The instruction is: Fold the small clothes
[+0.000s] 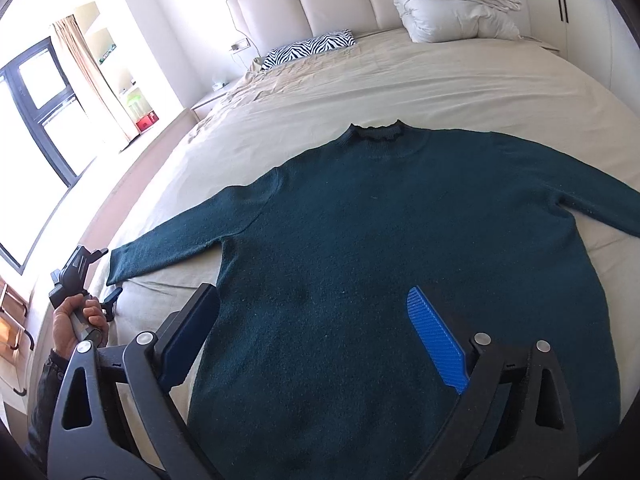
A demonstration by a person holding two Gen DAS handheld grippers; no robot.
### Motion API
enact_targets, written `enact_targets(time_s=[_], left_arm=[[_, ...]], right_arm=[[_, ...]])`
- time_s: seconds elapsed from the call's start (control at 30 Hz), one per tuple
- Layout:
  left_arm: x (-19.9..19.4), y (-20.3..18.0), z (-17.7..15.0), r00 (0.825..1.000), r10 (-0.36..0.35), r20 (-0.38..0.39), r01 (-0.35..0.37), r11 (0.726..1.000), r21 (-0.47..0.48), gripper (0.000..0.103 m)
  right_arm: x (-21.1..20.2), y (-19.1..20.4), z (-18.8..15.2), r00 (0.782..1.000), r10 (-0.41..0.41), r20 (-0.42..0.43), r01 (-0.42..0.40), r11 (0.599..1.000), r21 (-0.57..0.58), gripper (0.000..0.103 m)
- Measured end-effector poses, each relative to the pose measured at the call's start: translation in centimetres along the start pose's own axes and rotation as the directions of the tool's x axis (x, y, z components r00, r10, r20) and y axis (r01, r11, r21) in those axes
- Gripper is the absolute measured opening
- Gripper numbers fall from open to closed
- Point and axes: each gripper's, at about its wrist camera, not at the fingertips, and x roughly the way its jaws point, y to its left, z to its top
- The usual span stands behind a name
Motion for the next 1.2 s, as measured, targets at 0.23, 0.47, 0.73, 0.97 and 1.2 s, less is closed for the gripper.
enact_targets(time_s=[0.23,0.47,0.73,0.97,1.2], left_arm=[[2.7,-0.7,1.8,0.998,0.064,-0.006,-0.064,0.998,0.018,0.022],[2.4,-13.8,-7.4,0.991,0.12,0.064,-0.134,0.786,0.604,0.008],[5.0,-18.1,-33.4,0.957,0.152,0.248,-0.239,-0.079,0.968,0.008],[5.3,-15.1,-38.3,0.932,0.129,0.339,-0.294,-0.275,0.915,0.009],[5.2,-14.5,-39.6,0.92,0.1,0.379,-0.325,-0.346,0.88,0.01]], right_arm=[[1.4,-0.9,0.0,1.0,0.014,-0.008,-0.013,1.0,0.011,0.085],[3.0,-4.6,0.1,0.996,0.069,-0.053,-0.063,0.991,0.118,0.064],[7.2,-8.6,2.8,0.941,0.327,-0.088,-0.283,0.902,0.327,0.063],[15.5,-7.3,5.2,0.793,0.58,-0.186,-0.45,0.764,0.462,0.064],[23.6,-2.9,5.4,0.655,0.699,-0.289,-0.459,0.671,0.583,0.064]])
